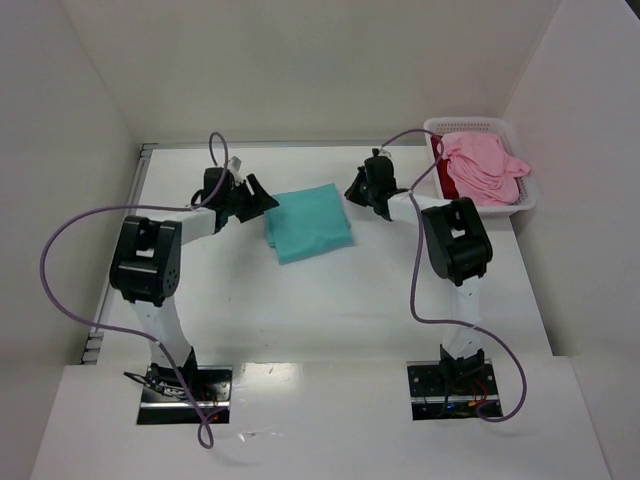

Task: Fold and stack the t-shirts
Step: Smooth out wrinkles on the folded tshirt

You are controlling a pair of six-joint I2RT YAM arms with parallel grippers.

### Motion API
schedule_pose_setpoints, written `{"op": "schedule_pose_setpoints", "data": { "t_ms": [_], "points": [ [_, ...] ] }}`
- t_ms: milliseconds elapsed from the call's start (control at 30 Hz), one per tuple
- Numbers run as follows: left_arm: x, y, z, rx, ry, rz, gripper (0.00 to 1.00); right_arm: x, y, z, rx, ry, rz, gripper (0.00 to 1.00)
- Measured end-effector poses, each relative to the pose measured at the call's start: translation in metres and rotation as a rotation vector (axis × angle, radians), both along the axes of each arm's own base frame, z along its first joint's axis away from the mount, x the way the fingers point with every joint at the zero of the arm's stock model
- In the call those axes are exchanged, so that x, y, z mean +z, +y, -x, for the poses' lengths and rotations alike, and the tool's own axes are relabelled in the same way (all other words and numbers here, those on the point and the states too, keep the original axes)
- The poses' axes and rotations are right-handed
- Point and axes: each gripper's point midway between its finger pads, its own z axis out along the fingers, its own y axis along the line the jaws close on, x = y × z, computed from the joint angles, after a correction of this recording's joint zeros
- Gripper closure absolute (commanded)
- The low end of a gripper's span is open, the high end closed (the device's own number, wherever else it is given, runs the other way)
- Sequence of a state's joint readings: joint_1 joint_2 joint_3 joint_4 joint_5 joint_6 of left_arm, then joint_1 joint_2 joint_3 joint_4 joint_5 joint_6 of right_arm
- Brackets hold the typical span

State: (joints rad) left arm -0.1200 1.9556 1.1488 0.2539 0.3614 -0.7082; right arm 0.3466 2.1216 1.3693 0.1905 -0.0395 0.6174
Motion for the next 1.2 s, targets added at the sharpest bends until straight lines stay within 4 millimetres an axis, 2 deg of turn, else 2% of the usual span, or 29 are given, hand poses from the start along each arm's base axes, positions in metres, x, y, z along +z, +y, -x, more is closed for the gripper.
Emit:
{"op": "schedule_pose_setpoints", "data": {
  "t_ms": [133, 267, 300, 367, 467, 533, 633, 667, 767, 800, 933, 1033, 1200],
  "points": [
    [0.031, 0.003, 0.022, 0.011, -0.048, -0.013, 0.16, 0.011, -0.015, -0.001, -0.019, -0.005, 0.007, 0.88],
    [0.055, 0.005, 0.035, 0.033, -0.109, -0.043, 0.11, 0.046, -0.02, 0.01, -0.013, -0.059, 0.001, 0.74],
    [0.055, 0.005, 0.038, 0.036, -0.114, -0.051, 0.11, 0.055, -0.021, 0.012, -0.009, -0.076, -0.001, 0.71],
    [0.046, 0.003, 0.046, 0.033, -0.103, -0.058, 0.11, 0.073, -0.021, 0.016, -0.001, -0.111, -0.006, 0.71],
    [0.021, -0.002, 0.066, 0.01, -0.043, -0.066, 0.13, 0.082, -0.016, 0.023, 0.038, -0.13, -0.024, 0.75],
    [0.01, -0.008, 0.078, -0.012, -0.008, -0.068, 0.17, 0.075, -0.011, 0.03, 0.075, -0.12, -0.044, 0.82],
    [0.007, -0.026, 0.09, -0.071, 0.004, -0.059, 0.26, 0.057, -0.004, 0.048, 0.13, -0.067, -0.074, 0.91],
    [0.008, -0.034, 0.093, -0.094, 0.0, -0.056, 0.33, 0.051, -0.002, 0.053, 0.142, -0.049, -0.078, 0.91],
    [0.008, -0.055, 0.105, -0.156, -0.001, -0.054, 0.45, 0.033, 0.002, 0.069, 0.168, -0.006, -0.08, 0.95],
    [0.008, -0.061, 0.108, -0.172, -0.001, -0.052, 0.53, 0.026, 0.002, 0.075, 0.174, 0.008, -0.079, 0.95],
    [0.007, -0.069, 0.114, -0.196, 0.004, -0.052, 0.68, -0.006, -0.004, 0.105, 0.185, 0.086, -0.07, 0.95],
    [0.007, -0.072, 0.115, -0.204, 0.004, -0.052, 0.7, -0.016, -0.005, 0.115, 0.192, 0.116, -0.071, 0.96],
    [-0.005, -0.082, 0.119, -0.226, 0.029, -0.062, 0.72, -0.01, 0.002, 0.119, 0.213, 0.099, -0.072, 0.96]
  ]
}}
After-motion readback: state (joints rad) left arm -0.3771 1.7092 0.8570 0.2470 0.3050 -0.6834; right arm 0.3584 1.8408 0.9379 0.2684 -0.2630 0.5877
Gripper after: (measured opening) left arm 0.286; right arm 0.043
